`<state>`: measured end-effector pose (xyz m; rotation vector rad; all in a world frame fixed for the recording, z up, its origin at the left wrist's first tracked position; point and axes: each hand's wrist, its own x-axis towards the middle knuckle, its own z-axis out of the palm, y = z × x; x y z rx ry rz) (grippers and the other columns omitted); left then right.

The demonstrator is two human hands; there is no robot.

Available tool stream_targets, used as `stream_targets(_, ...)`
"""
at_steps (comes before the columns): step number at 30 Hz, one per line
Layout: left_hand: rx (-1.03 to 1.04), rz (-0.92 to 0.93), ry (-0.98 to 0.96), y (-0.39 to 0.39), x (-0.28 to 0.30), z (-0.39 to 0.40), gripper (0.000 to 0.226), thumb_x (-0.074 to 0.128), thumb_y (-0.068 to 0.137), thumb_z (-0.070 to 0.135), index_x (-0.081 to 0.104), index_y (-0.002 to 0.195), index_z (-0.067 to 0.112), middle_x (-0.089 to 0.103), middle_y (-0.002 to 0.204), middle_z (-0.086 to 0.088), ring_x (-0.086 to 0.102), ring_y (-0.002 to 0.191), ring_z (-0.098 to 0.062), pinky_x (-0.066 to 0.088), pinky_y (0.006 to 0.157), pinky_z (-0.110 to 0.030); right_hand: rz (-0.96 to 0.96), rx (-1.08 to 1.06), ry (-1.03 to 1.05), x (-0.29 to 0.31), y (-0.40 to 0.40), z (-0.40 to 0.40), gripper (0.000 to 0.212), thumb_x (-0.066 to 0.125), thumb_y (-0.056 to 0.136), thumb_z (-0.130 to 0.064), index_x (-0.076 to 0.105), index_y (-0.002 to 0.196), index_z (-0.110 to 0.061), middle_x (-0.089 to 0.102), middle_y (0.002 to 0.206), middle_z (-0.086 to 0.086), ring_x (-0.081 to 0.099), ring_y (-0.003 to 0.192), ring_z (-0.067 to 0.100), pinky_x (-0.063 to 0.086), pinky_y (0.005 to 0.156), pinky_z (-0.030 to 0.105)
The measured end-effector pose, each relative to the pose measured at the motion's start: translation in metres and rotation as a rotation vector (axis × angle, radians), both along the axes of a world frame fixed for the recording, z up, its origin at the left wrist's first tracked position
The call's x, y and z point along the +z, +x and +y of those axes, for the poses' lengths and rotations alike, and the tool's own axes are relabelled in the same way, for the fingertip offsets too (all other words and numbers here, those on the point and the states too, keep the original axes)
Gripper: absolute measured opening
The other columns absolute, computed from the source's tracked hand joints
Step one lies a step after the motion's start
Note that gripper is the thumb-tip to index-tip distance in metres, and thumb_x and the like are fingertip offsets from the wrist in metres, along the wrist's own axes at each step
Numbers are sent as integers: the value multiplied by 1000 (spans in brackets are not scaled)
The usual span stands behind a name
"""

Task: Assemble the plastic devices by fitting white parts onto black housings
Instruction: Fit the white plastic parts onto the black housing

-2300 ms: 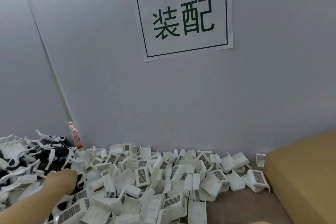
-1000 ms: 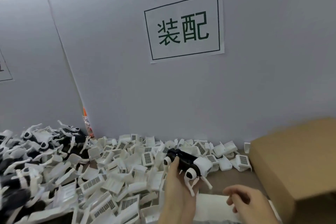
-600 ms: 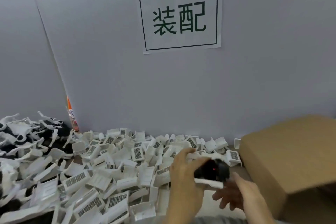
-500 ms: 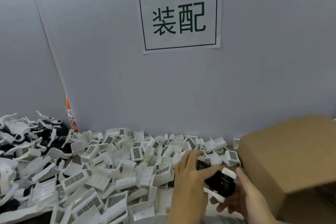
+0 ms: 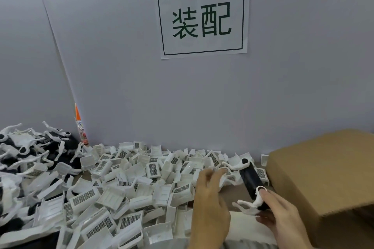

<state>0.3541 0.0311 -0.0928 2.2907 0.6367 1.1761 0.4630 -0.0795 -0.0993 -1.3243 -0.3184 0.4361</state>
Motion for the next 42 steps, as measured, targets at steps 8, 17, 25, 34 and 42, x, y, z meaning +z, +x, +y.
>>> stream_targets(8, -399, -231, -996, 0, 10, -5, 34, 52, 103, 38, 76, 107, 15, 78, 101, -7, 74, 96, -21, 59, 82, -31, -919, -11, -260, -2, -27, 1, 66, 86, 70, -8, 61, 127, -28, 60, 116, -18, 58, 105, -7, 41, 83, 0)
stream_targets(17, -427, -359, -1059, 0, 4, -2, 15, 66, 95, 9, 75, 107, 10, 77, 103, -13, 74, 99, -30, 59, 81, -41, -891, 129, -413, -5, -25, 3, 101, 77, 71, -58, 26, 154, -29, 45, 128, -24, 52, 115, -6, 45, 92, 15)
stream_targets(25, -572, -277, -988, -2, 4, -6, 23, 70, 87, -2, 77, 108, 8, 76, 107, -17, 71, 105, -33, 56, 89, -45, -824, 111, -492, -5, -20, 4, 63, 76, 63, -50, 56, 123, -40, 64, 101, -14, 61, 96, 2, 52, 82, 24)
stream_targets(34, -536, -302, -1011, -2, 2, -5, 22, 70, 89, 4, 77, 110, 11, 76, 108, -12, 72, 106, -29, 55, 97, -47, -820, 123, -428, -5, -23, 2, 59, 69, 57, -68, 56, 111, -48, 65, 98, -19, 61, 93, -5, 50, 76, 17)
stream_targets(42, -486, -287, -1020, -1, 1, -5, 21, 71, 89, 4, 77, 108, 10, 77, 104, -11, 74, 101, -26, 57, 94, -43, -803, 155, -480, -4, -23, 3, 56, 65, 54, -71, 52, 105, -52, 68, 95, -19, 63, 91, -4, 52, 78, 19)
